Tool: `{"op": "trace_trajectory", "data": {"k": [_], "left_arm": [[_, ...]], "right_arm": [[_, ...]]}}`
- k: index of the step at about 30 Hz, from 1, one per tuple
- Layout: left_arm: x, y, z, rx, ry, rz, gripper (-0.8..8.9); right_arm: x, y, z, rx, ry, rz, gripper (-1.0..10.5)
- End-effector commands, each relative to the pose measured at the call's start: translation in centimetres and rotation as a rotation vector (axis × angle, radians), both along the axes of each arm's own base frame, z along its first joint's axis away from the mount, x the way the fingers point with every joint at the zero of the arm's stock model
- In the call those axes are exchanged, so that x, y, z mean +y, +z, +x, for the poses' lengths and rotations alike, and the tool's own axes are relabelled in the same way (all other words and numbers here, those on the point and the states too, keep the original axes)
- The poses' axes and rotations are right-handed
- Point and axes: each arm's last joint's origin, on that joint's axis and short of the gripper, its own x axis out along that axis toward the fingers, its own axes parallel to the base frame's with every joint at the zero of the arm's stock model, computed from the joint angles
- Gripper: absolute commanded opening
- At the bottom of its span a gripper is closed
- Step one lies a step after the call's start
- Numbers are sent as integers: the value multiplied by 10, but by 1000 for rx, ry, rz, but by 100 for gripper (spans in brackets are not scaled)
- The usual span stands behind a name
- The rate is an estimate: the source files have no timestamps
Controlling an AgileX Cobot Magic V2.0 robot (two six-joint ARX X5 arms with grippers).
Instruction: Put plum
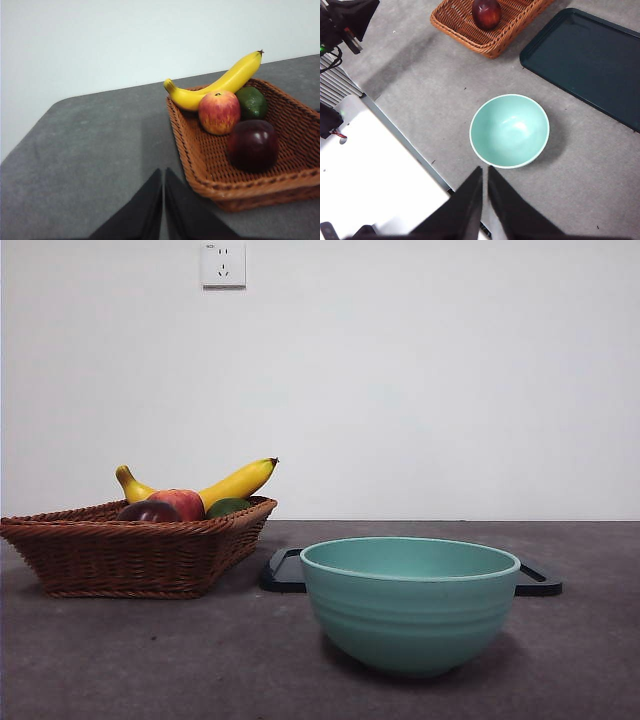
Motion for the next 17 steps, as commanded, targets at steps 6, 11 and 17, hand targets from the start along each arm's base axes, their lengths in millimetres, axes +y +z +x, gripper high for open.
{"op": "trace_trajectory", "data": {"k": [6, 11, 17], "left_arm": [[1, -17, -2, 121, 19, -26, 7], [1, -17, -2, 121, 19, -26, 7], [1, -17, -2, 121, 19, -26, 7]], "right_arm": [[1, 2, 0, -14, 10, 5, 8], [1, 2, 1, -17, 10, 6, 8], [1, 2, 1, -17, 10, 6, 7]]}}
